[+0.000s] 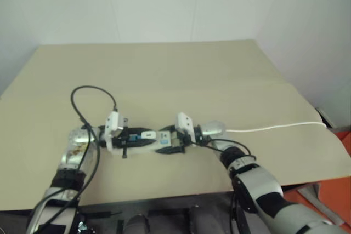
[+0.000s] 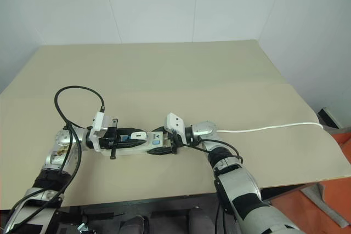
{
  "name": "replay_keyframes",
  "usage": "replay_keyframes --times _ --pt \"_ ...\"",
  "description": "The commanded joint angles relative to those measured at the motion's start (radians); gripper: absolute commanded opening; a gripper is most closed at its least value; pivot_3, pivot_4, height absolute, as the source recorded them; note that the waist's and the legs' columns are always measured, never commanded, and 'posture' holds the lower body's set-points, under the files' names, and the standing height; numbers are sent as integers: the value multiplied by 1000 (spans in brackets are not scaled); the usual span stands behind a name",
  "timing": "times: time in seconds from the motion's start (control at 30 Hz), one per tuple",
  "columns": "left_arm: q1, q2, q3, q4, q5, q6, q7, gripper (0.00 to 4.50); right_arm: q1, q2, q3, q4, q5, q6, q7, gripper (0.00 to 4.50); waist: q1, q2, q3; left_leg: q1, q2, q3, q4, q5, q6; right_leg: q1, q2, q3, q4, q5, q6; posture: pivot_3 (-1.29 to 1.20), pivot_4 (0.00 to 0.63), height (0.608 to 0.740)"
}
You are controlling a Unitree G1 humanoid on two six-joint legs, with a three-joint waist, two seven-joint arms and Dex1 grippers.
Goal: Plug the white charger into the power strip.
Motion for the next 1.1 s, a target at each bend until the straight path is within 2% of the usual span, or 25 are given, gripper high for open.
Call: replay_keyframes --times 0.03,0.7,1.03,1.07,1.1 --pt "40 59 -26 108 107 13 12 1025 11 -37 7 -23 -5 1 35 3432 1 1 0 0 0 0 0 0 0 0 0 0 0 0 0 0 150 740" --pt "-33 70 -133 157 166 18 41 1025 22 -39 9 -37 -1 6 33 3432 10 5 -4 9 -1 -1 -1 0 1 13 0 -1 -6 -1 1 0 150 740" --pt "-44 39 -81 131 145 25 50 4249 21 -28 13 -39 2 8 26 3432 7 12 -8 10 -1 -1 -3 -1 1 14 0 -1 -8 -1 1 0 150 740" --pt "-45 38 -73 125 141 27 53 4488 20 -26 13 -38 2 8 24 3432 7 12 -8 10 -1 -1 -3 -1 1 14 0 -1 -8 -1 1 0 150 740" --pt "-47 42 -62 102 130 42 53 4488 22 -23 14 -38 3 7 22 3432 7 12 -8 10 -1 -1 -3 -1 1 14 0 -1 -8 -1 1 0 150 740"
